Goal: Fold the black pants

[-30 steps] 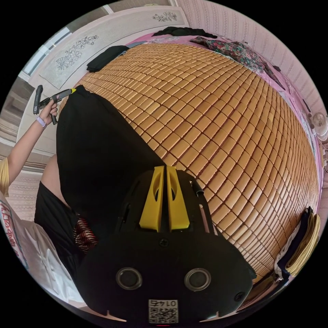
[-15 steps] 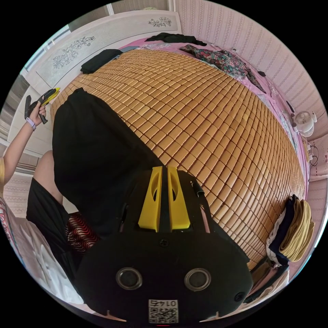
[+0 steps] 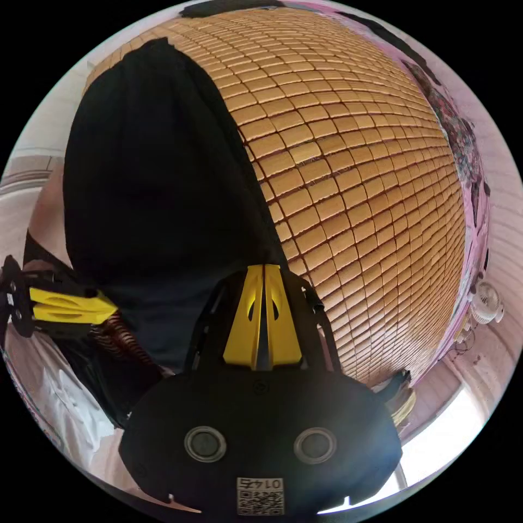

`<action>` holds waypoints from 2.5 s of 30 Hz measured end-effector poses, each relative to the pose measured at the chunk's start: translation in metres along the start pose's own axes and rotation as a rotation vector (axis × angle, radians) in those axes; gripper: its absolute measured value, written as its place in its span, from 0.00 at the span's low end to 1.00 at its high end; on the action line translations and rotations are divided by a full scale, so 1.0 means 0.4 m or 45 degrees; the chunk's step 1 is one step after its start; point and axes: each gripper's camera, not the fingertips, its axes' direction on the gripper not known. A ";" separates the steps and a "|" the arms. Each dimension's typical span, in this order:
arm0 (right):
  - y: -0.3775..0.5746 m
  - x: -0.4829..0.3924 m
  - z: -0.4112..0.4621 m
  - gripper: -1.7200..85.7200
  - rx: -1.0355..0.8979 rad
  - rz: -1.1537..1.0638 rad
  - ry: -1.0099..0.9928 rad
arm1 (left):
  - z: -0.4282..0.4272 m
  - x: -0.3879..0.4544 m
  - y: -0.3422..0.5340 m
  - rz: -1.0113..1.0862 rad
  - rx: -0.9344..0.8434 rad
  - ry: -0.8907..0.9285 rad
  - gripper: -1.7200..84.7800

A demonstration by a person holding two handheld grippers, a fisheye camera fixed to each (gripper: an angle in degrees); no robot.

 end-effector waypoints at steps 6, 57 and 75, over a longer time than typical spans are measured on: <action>-0.096 0.002 0.013 0.02 -0.178 -0.091 0.057 | 0.174 0.171 0.010 0.158 -0.160 -0.158 0.01; 2.069 0.183 0.147 0.19 0.987 2.245 -0.567 | 0.169 0.100 0.153 -0.505 -0.202 -0.231 0.01; 2.458 0.184 0.163 0.04 1.658 2.113 -1.083 | 0.237 -0.117 0.094 -0.715 -0.379 -0.287 0.01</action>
